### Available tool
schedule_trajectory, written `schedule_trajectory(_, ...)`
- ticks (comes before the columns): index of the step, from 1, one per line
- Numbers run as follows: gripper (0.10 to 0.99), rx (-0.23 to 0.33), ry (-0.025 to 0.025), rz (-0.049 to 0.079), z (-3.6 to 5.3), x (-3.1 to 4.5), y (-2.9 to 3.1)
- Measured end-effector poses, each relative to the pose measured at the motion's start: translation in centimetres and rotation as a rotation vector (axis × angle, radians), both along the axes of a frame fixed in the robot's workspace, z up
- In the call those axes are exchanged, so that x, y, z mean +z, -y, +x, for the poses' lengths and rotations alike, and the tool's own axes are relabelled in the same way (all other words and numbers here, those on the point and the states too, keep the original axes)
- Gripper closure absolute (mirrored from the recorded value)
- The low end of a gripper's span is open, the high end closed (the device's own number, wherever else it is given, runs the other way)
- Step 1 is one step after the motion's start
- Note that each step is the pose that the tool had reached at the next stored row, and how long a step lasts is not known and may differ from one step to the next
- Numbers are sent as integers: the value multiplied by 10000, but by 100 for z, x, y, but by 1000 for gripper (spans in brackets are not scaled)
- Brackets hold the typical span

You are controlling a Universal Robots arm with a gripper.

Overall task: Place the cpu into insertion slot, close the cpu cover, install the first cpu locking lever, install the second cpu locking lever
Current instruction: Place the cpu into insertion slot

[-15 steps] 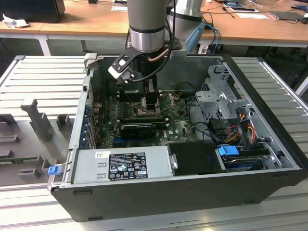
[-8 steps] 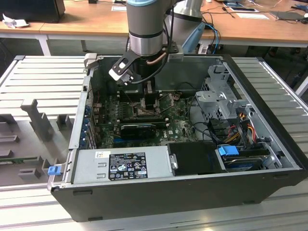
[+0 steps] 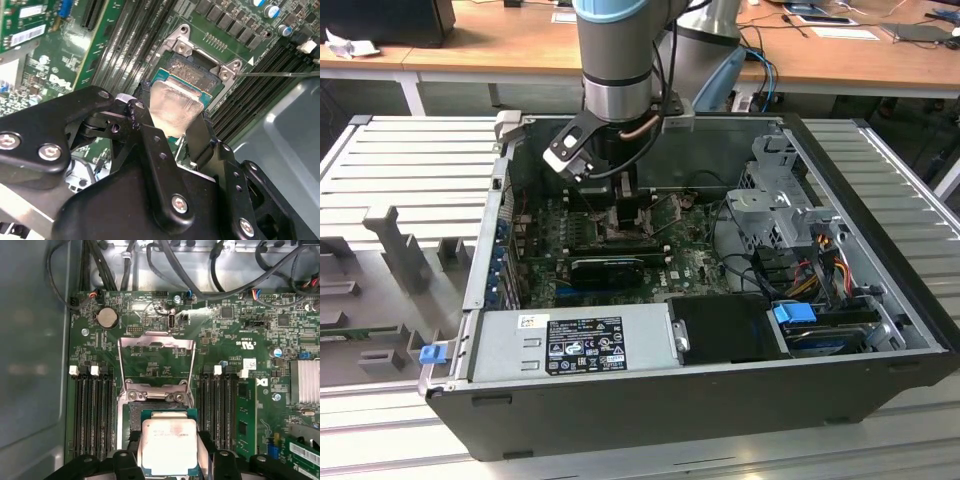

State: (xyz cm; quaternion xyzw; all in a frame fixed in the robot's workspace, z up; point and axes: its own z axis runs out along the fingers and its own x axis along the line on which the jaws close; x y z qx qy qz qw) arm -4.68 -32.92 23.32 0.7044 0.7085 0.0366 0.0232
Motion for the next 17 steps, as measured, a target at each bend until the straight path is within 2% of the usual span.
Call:
schedule_trajectory(4,557,17,0,0,-14,-69,-32)
schedule_trajectory(6,557,18,0,-2,-16,-123,-36)
schedule_trajectory(9,557,3,0,-2,-16,-165,-36)
schedule_trajectory(17,557,-31,1,-2,-16,-177,-37)
